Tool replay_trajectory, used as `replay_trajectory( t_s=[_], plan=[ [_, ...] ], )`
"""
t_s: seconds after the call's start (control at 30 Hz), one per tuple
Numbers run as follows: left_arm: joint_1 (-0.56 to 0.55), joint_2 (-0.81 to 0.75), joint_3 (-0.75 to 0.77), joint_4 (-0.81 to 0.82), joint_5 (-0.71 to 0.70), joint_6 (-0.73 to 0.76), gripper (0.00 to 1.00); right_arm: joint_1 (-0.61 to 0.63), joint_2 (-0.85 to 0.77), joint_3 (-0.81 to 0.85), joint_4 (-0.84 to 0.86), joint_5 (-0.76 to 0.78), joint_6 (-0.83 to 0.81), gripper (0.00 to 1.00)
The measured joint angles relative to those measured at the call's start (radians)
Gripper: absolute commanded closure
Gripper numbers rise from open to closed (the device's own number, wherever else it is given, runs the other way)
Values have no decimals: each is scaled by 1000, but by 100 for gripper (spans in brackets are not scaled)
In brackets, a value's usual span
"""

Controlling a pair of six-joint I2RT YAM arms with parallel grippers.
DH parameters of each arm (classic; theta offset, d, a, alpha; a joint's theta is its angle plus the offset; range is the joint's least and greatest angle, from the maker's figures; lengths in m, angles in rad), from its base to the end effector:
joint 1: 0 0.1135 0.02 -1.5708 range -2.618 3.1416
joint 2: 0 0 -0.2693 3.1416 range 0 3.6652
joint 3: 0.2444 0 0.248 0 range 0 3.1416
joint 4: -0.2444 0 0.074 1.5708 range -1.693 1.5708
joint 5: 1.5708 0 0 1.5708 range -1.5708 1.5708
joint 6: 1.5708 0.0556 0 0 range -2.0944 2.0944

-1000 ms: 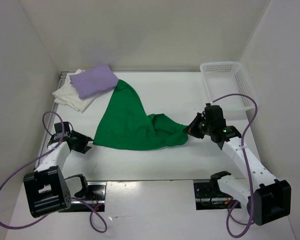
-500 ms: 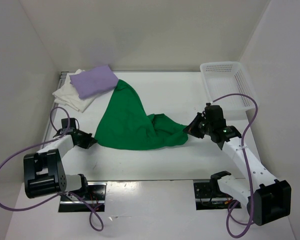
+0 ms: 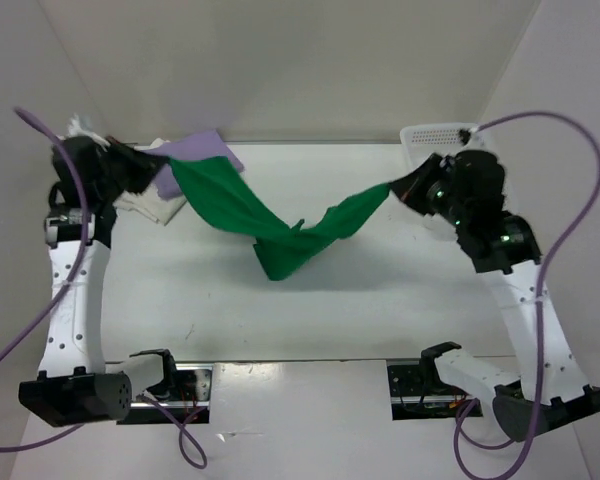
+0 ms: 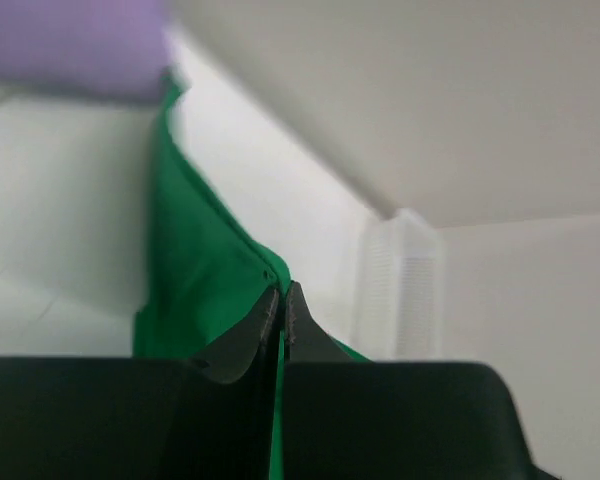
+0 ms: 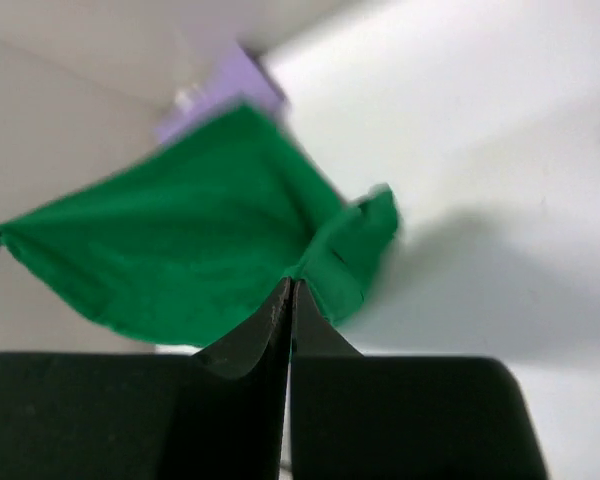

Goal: Fold and stack the t-shirts
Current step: Flatten out the tshirt

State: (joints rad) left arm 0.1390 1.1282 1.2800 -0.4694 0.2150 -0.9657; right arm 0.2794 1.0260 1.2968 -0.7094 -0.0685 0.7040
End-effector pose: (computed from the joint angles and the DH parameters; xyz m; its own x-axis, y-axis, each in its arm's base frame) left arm 0.2545 0.0236 0.4125 -0.2297 -0.8435 -0.4856 -0.2172 0.5308 -0.8192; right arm 0.2041 0.0625 0.4110 -0.5278 0.5204 -0.6713 0.0091 0.7938 0.6082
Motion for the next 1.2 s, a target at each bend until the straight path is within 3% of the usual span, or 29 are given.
replay_trajectory(
  t_s=[0.13, 0.33, 0.47, 0.67, 0.9, 0.97, 1.1, 1.2],
  plan=[
    [90, 77, 369, -11, 99, 2, 100, 2, 56, 401, -60, 70, -46, 100],
    [134, 188, 763, -15, 138, -27, 100, 3, 176, 919, -116, 145, -96, 100],
    [134, 201, 771, 5, 169, -56, 100, 8, 200, 1046, -103, 178, -112, 100],
    [134, 245, 594, 21, 154, -54, 100, -6, 249, 888, -42, 192, -140, 100],
    [132, 419, 439, 38, 121, -58, 100, -149, 636, 887, -6, 72, -171, 100],
    [119, 489, 462, 50, 112, -58, 100, -189, 772, 980, -22, 48, -172, 100],
    [90, 658, 645, 38, 102, -62, 100, -232, 1050, 1349, -61, -2, -156, 100],
    [71, 792, 903, -19, 105, -64, 100, -266, 1054, 1396, -37, -60, -108, 100]
  ],
)
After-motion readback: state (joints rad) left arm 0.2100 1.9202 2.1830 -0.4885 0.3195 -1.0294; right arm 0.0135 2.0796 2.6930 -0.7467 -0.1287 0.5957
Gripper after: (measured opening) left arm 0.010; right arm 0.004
